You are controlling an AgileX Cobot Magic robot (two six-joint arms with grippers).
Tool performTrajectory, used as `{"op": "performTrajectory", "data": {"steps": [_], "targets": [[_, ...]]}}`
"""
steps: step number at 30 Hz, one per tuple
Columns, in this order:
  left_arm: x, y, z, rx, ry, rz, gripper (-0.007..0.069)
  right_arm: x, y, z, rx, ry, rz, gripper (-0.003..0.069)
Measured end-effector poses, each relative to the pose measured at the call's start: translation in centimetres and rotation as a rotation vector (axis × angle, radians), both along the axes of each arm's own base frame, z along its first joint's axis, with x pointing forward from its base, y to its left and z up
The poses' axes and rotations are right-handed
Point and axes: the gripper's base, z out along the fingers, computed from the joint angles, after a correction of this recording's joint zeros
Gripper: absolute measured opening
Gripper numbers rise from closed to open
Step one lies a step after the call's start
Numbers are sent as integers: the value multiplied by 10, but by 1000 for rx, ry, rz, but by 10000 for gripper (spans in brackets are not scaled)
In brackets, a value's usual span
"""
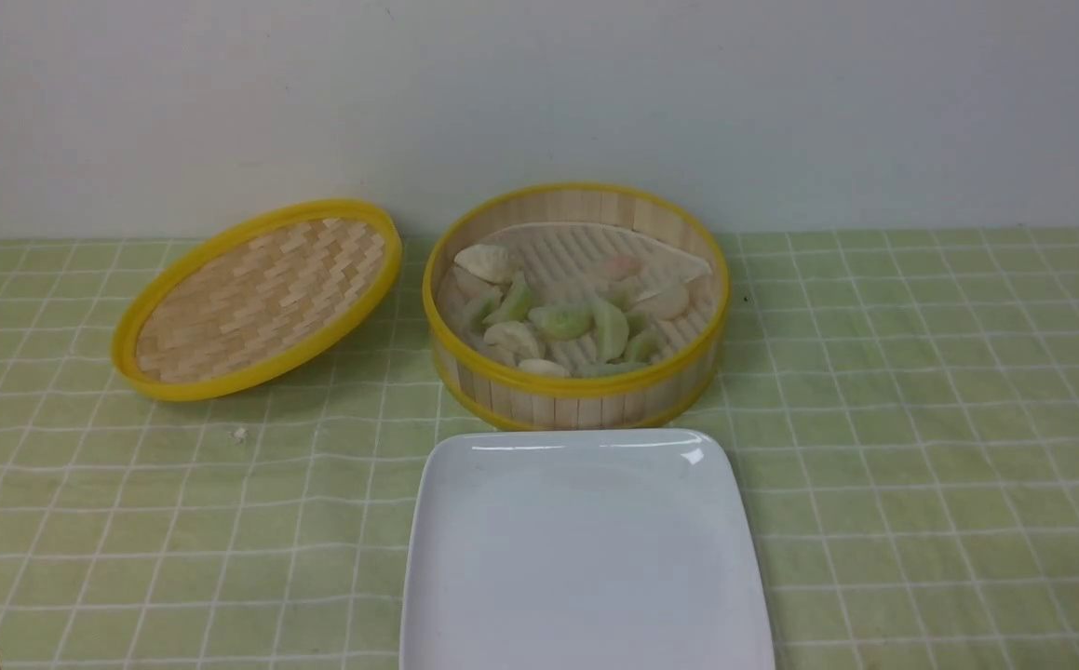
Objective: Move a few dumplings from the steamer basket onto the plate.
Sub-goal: Use the left arm to grab a dumpling from the steamer
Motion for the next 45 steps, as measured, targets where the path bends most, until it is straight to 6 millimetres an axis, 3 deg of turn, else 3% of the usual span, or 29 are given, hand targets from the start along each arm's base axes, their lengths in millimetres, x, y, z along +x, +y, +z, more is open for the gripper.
{"op": "performTrajectory", "data": {"steps": [8,13,15,19,23,27,29,30,31,32,35,36,38,42,44,45], "targets": [[0,0,0,0,0,0,-6,0,0,1,23,-18,0,-15],[0,0,1,-5,-10,-1,-6,3,3,13,405,-162,-17,-15],[1,-1,4,-49,-48,0,-6,3,2,21,641,-238,-38,-15],[3,-3,15,-301,-160,23,-6,2,-2,28,928,-312,-72,-15],[3,-2,25,-579,-261,56,-6,2,-4,29,981,-329,-84,-15],[0,10,46,-817,-506,122,-6,1,-6,34,1034,-371,-95,-15],[-3,13,60,-853,-579,122,-6,-1,-5,45,1043,-388,-75,-15],[-6,13,73,-857,-622,106,-6,-4,-4,58,1025,-411,-47,-15],[-12,10,98,-824,-654,61,-6,-12,0,85,957,-439,17,-15],[-14,8,108,-800,-650,42,-6,-15,1,96,916,-442,40,-15],[-6,-3,158,-628,-462,-23,-6,-17,14,149,647,-331,138,-15],[7,-8,176,-568,-311,-28,-6,-9,19,168,535,-231,169,-15],[30,-13,191,-499,-83,-34,-6,5,23,187,406,-104,199,-15],[82,-23,194,-352,405,-110,-6,45,30,195,223,268,263,-15],[100,-27,193,-307,548,-177,-6,60,32,193,191,417,289,-15],[122,-31,189,-283,645,-232,-6,72,33,190,174,520,311,-15]]}}
